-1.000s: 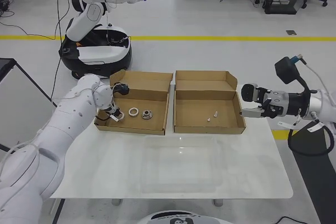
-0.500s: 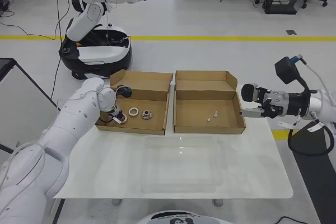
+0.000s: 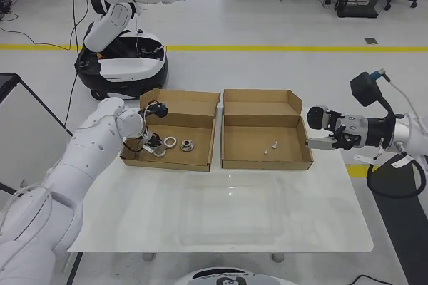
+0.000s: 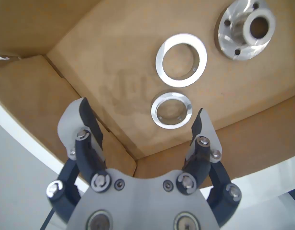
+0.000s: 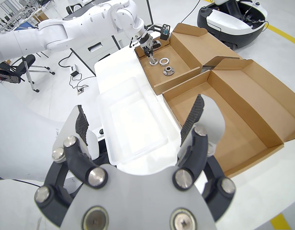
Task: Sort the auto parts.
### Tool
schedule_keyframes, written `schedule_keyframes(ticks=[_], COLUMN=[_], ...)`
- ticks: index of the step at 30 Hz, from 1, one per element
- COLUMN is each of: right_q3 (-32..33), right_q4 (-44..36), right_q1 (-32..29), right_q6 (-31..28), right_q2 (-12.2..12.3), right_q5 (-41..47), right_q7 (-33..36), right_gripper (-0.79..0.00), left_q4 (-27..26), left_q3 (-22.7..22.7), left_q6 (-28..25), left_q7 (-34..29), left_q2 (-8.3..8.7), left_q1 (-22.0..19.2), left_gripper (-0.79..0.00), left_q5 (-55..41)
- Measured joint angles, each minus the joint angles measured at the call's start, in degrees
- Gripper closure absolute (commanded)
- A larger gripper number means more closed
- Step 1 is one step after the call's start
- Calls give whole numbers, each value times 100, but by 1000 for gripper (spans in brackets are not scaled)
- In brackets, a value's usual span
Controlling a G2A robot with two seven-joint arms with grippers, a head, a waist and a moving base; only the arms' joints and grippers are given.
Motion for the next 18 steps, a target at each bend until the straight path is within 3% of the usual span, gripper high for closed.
schedule_keyframes(ticks=[4, 11, 18], right_q3=[0, 0, 0], right_q4=[0, 0, 0], right_q1=[0, 0, 0], right_q6=[0, 0, 0], right_q2=[0, 0, 0], right_q5=[0, 0, 0], right_q7=[0, 0, 0], right_gripper=[-785, -785, -785], left_q4=[-821, -2635, -3780], left_q3=[-423, -1577, -2447], left_q6=[-211, 30, 105], left_q7=[-108, -54, 175], left_q2=[218, 764, 1021], left_q1=[259, 1417, 2292], left_gripper=[-785, -785, -785], left_q5=[-234, -130, -486])
